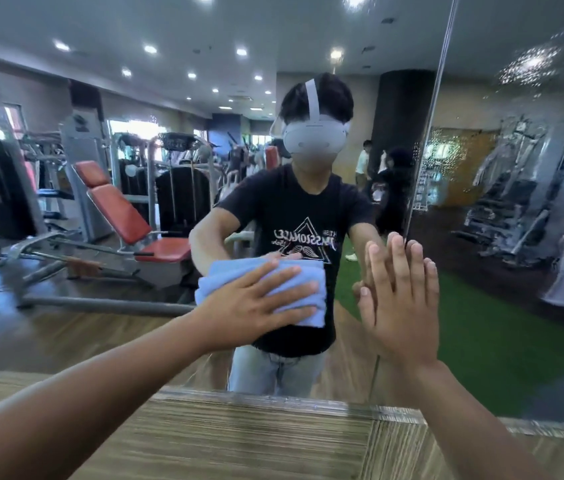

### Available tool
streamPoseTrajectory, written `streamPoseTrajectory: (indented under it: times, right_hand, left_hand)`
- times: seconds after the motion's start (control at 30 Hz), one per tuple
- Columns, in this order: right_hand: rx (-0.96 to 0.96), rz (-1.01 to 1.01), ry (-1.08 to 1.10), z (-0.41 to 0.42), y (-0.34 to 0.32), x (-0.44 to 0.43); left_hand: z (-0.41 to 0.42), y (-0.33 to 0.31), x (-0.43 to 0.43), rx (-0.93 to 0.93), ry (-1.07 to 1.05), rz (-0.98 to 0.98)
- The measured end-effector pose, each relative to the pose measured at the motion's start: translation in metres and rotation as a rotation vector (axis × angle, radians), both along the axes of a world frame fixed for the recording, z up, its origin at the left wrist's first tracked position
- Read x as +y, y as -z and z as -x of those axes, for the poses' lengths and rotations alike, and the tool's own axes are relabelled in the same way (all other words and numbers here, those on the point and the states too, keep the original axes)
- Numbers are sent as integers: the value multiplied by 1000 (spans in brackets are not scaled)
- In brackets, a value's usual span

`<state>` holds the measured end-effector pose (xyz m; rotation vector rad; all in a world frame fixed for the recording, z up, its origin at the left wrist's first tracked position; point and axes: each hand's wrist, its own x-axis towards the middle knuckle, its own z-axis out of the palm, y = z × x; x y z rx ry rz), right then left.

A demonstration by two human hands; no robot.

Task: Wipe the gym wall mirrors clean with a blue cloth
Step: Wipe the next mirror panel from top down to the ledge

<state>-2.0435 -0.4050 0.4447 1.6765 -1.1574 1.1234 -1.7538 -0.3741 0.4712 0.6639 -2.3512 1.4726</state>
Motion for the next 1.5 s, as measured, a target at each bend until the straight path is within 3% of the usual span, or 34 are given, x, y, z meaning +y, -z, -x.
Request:
streamPoseTrajectory:
  times: [0.1, 0.27, 0.37, 0.43, 0.53, 0.63, 0.7, 0.87, 0.97, 1.03, 1.07, 1.2, 1.27, 1.33, 1.5]
  right_hand:
    - [32, 13, -1, 7, -9, 3]
    - [-38, 8, 5, 17, -43, -3]
    - [-70, 25, 17, 13, -50, -14]
    - [-99, 43, 23, 9, -46, -19]
    - [-101, 64, 15, 10, -43, -24]
    - [-84, 83, 11, 14, -43, -24]
    - [-93, 68, -12, 13, -42, -23]
    - [-81, 37, -9, 13, -44, -19]
    - [-86, 8, -15, 13, -46, -15]
    - [-103, -1, -6, 10, -48, -11]
    - [-111, -9, -7, 9, -48, -9]
    - [-141, -14, -23, 6, -52, -4]
    - [-144, -3, -32, 7, -54, -3]
    - [-142, 16, -40, 9, -58, 0]
    - [-138, 24, -40, 14, -79, 5]
  left_hand:
    - [-25, -31, 4, 143, 9, 45]
    - [-29, -124, 0, 570, -75, 197]
    - [4, -155, -10, 656, -84, 220]
    - [28, -155, -17, 604, -47, 239]
    - [44, -119, -22, 360, 43, 189]
    - [24, -68, -9, 40, 62, 51]
    - [-7, -50, -1, -5, 33, 0]
    - [-76, -82, 3, 378, -86, 119]
    - [-70, -126, 1, 724, -111, 166]
    - [-49, -139, -5, 795, -103, 218]
    - [-38, -138, -7, 735, -92, 238]
    - [-44, -102, -6, 216, -38, 151]
    - [-67, -100, 5, 155, -84, 140]
    - [-89, -108, 13, 288, -134, 194]
    - [-111, -152, 19, 907, -204, 109]
